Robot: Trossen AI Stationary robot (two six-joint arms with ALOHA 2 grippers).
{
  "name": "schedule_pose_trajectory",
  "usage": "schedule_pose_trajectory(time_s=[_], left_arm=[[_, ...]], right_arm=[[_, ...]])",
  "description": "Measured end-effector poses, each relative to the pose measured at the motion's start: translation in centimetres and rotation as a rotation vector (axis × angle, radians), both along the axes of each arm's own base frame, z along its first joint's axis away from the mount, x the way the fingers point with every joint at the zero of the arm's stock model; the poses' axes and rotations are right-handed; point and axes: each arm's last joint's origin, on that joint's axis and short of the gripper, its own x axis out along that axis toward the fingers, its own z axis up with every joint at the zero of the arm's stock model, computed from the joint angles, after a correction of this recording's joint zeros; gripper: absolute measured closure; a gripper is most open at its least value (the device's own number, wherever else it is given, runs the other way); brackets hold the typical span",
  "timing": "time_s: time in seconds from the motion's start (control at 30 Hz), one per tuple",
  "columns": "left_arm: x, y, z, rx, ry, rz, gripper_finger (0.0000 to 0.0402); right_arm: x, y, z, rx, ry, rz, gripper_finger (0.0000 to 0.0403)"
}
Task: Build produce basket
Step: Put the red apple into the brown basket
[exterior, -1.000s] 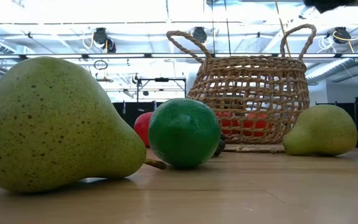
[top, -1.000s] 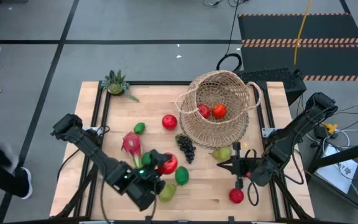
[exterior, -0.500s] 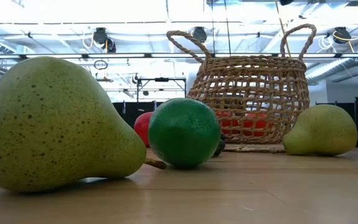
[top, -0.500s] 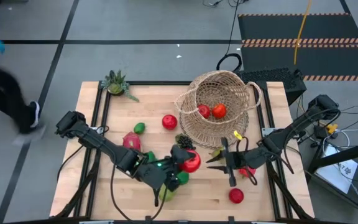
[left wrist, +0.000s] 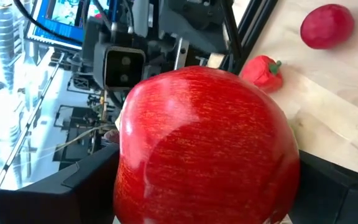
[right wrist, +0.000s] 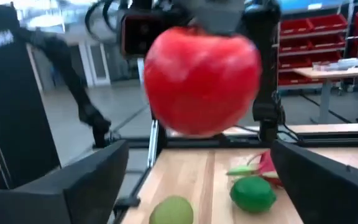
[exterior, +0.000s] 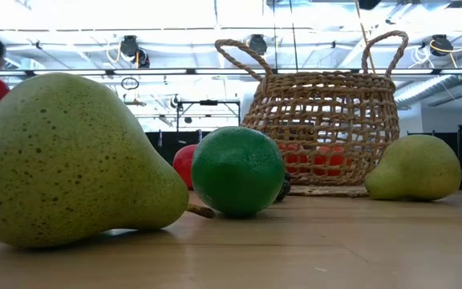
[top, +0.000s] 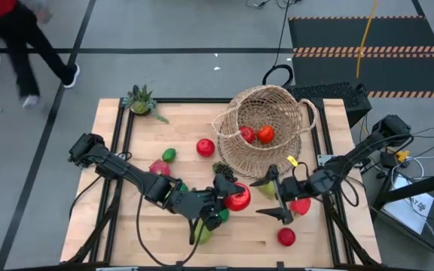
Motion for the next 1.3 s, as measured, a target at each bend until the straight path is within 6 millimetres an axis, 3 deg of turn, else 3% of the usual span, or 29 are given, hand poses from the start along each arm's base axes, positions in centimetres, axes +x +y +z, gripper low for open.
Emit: schedule_pose_trajectory(time_s=[0.5, 1.3], left_arm=[[1.5, 2.7, 0.2, -0.059, -0.005, -0.074, 0.005], [2.7, 6.1, 0.4, -0.03, -0.021, -0.055, 0.005]], right_arm=[[0.8, -1.7, 0.3, 0.032, -0.045, -0.029, 0.0004], [1.7, -4.1, 1.1, 0.1, -0.123, -0.009, 0.0003]])
